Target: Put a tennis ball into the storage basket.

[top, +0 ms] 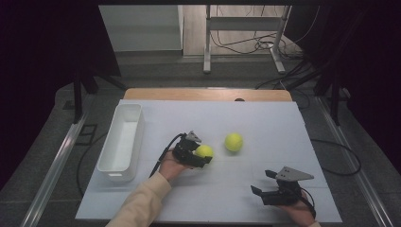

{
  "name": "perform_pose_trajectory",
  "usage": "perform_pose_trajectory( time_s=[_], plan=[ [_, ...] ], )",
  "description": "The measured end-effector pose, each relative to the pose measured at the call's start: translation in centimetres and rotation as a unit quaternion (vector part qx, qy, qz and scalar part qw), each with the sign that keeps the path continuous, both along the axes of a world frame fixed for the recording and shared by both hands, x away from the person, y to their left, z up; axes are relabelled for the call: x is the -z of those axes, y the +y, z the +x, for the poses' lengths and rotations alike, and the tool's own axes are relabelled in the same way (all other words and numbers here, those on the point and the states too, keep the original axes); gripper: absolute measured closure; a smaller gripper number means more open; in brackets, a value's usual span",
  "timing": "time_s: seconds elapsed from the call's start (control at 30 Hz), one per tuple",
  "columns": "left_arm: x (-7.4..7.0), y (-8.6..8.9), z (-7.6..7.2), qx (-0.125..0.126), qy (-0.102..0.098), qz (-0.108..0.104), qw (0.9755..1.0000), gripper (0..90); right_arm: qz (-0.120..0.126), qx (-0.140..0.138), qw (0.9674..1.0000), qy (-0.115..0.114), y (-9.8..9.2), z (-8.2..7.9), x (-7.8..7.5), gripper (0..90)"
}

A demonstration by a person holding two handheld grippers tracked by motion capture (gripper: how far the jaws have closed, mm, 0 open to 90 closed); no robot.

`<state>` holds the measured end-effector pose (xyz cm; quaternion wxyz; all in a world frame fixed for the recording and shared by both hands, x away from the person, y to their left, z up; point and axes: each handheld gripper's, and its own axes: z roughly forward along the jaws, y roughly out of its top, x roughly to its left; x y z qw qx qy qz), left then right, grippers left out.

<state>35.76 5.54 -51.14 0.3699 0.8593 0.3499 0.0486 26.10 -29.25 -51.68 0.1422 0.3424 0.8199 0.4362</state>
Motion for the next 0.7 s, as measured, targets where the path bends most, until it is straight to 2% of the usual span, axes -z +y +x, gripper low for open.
perform_pose_trajectory(
  time_s=[0.13, 0.7],
  plan=[
    [-0.2, 0.1, -0.1, -0.003, -0.008, 0.007, 0.9999, 26.8, 0.006, -0.002, 1.0000, -0.001, 0.0, 0.0, 0.0, 14.7],
    [-1.6, 0.9, -0.5, -0.004, -0.027, -0.011, 0.9996, 26.8, 0.003, 0.001, 1.0000, -0.003, 0.0, 0.0, 0.0, 14.7]
  ],
)
